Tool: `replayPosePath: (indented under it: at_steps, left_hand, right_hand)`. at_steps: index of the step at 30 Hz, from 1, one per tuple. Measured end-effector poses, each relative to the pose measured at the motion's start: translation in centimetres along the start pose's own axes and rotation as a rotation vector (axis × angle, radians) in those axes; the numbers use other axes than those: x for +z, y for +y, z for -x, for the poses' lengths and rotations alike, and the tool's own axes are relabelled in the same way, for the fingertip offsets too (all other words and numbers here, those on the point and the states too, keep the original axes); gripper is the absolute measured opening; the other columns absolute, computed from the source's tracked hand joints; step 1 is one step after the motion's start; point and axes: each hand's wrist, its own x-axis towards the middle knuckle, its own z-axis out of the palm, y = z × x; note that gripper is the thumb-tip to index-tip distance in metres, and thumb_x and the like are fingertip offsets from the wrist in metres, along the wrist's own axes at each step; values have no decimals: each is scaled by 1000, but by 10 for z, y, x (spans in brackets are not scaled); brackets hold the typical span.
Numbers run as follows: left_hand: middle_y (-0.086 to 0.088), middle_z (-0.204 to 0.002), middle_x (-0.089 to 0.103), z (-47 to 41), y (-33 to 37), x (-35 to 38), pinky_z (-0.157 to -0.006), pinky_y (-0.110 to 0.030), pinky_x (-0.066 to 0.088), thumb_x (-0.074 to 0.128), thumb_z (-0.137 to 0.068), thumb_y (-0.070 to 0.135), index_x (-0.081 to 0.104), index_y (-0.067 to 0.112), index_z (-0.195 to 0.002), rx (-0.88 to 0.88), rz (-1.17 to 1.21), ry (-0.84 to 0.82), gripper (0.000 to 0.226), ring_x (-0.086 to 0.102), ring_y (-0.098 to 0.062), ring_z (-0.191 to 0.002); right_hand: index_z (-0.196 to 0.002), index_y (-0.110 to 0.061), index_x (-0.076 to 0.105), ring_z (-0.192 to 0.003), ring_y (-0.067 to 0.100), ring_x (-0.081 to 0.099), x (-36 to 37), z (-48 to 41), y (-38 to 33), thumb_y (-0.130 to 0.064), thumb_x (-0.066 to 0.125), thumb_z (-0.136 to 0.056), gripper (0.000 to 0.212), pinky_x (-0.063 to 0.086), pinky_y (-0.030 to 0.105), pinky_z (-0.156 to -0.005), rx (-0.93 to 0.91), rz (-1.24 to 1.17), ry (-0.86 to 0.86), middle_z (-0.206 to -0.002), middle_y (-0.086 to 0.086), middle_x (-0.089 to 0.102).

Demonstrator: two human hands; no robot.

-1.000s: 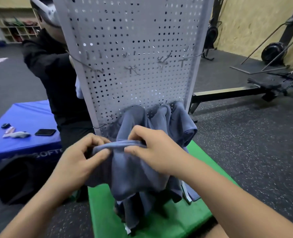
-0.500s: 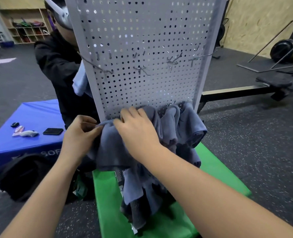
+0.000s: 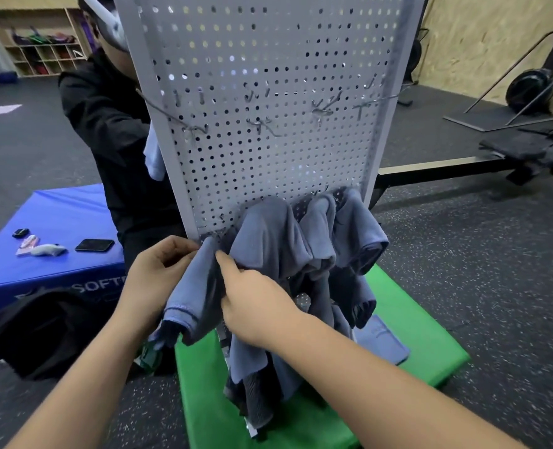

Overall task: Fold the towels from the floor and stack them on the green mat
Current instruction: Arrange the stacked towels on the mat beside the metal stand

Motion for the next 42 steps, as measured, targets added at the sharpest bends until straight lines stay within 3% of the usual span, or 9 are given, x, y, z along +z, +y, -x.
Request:
replayPosePath:
  at_steps: [4, 7, 16, 22, 26, 28, 33, 38, 42]
  left_hand:
    - [7, -95, 80, -2, 12, -2, -83, -24, 55, 76, -99, 18, 77, 24, -97, 126, -49, 109, 6, 72, -12, -88]
    - [7, -94, 78, 5, 30, 11, -82, -24, 54, 76, -99, 17, 76, 25, -95, 233, -57, 78, 9, 68, -8, -84]
    - [10, -86, 74, 48, 56, 138, -72, -22, 52, 77, -96, 12, 74, 26, -94, 490, -149, -291, 15, 69, -12, -75]
    - [15, -79, 73, 62, 10, 266, -69, -13, 46, 76, -93, 12, 74, 24, -89, 364, -177, -560, 13, 65, -5, -70]
    - [17, -73, 70, 70, -39, 352, -67, -15, 45, 73, -92, 14, 71, 25, -87, 286, -239, -706, 12, 60, 2, -67]
    - [16, -73, 69, 75, -68, 393, -67, -18, 45, 71, -90, 15, 70, 28, -87, 236, -302, -770, 13, 57, 3, -66]
    - [9, -80, 70, 84, -147, 477, -66, -28, 47, 64, -86, 16, 70, 25, -93, 66, -518, -889, 13, 66, -14, -75]
    - [-1, -106, 76, 82, -221, 539, -83, -36, 56, 68, -82, 19, 66, 26, -107, 24, -728, -925, 27, 70, -28, -103]
    - [-10, -121, 63, 80, -255, 569, -86, -43, 55, 69, -86, 19, 59, 20, -120, 76, -884, -908, 35, 66, -38, -111]
  right_hand:
    - [-127, -15, 53, -103, 47, 63, -7, 21, 25, -18, 51, -100, 27, 54, 53, -84, -81, 38, 0, -115, 16, 69]
    - [-108, -23, 55, -97, 42, 65, -13, 41, 55, -26, 49, -99, 11, 55, 50, -77, -108, 134, -40, -103, 10, 71]
    - [-113, -29, 63, -97, 33, 68, -37, 118, 198, -32, 57, -100, 15, 54, 41, -76, 229, 121, -35, -99, 1, 76]
    - [-124, -28, 70, -101, 24, 69, -33, 177, 287, -28, 60, -103, 23, 45, 33, -74, 532, -8, 14, -108, -5, 78]
    - [-116, -29, 73, -86, 14, 63, -22, 203, 332, -29, 65, -100, 17, 46, 32, -74, 677, -126, 73, -88, -13, 72]
    - [-116, -30, 72, -92, 16, 69, -16, 208, 351, -30, 65, -101, 16, 47, 30, -76, 731, -183, 89, -92, -9, 76]
    - [-134, -30, 66, -114, 26, 67, -11, 200, 383, -31, 56, -103, 33, 48, 33, -85, 732, -112, -24, -120, -1, 76]
    - [-138, -30, 61, -111, 29, 67, -19, 210, 407, -31, 52, -103, 36, 51, 35, -87, 769, -87, -111, -116, 2, 76]
    - [-137, -32, 59, -108, 30, 67, -26, 218, 419, -34, 50, -104, 35, 56, 40, -92, 793, -108, -104, -109, 3, 76]
